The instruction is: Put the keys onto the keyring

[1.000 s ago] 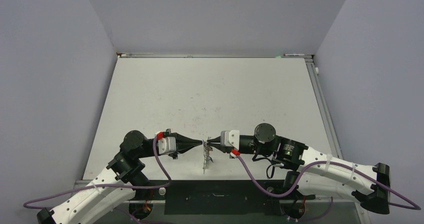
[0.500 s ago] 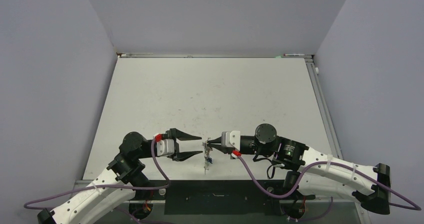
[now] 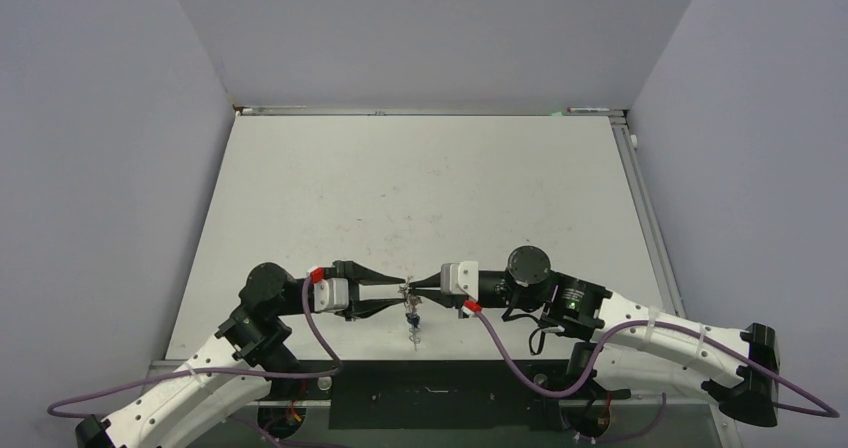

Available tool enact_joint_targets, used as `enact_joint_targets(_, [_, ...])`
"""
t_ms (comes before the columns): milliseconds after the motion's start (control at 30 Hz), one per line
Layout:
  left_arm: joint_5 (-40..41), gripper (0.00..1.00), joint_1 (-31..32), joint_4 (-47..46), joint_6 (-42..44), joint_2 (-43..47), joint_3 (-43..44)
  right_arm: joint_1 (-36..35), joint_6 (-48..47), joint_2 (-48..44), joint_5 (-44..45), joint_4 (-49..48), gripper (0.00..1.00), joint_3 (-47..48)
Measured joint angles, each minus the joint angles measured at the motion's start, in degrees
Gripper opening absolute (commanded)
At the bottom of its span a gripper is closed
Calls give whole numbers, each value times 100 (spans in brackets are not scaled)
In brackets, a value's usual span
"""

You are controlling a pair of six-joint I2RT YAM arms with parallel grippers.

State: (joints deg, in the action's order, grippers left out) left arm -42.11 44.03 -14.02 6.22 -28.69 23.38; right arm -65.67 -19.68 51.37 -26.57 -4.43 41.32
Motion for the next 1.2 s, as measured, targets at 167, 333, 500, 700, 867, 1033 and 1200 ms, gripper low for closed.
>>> enact_joint_targets(167, [-22, 23, 0, 2, -2, -26, 0, 4, 22, 107, -13, -98, 5, -26])
enact_joint_targets(333, [-39, 19, 0, 4, -7, -24, 0, 13, 50, 173, -11, -173, 5, -66])
enact_joint_targets(500, [-37, 26, 0, 7, -2, -24, 0, 37, 94, 188, -35, -243, 5, -96])
enact_joint_targets(700, [7, 41, 0, 22, 52, 22, 0, 33, 116, 188, -111, -256, 5, -96])
enact_joint_targets(867, [179, 33, 0, 72, 116, 269, 0, 33, 107, 157, -127, -240, 5, -96])
enact_joint_targets(1033, [417, 32, 0, 74, 188, 428, 0, 33, 103, 125, -127, -238, 5, -96])
enact_joint_targets(1200, [439, 32, -22, 72, 192, 435, 0, 33, 85, 127, -127, -238, 5, -96])
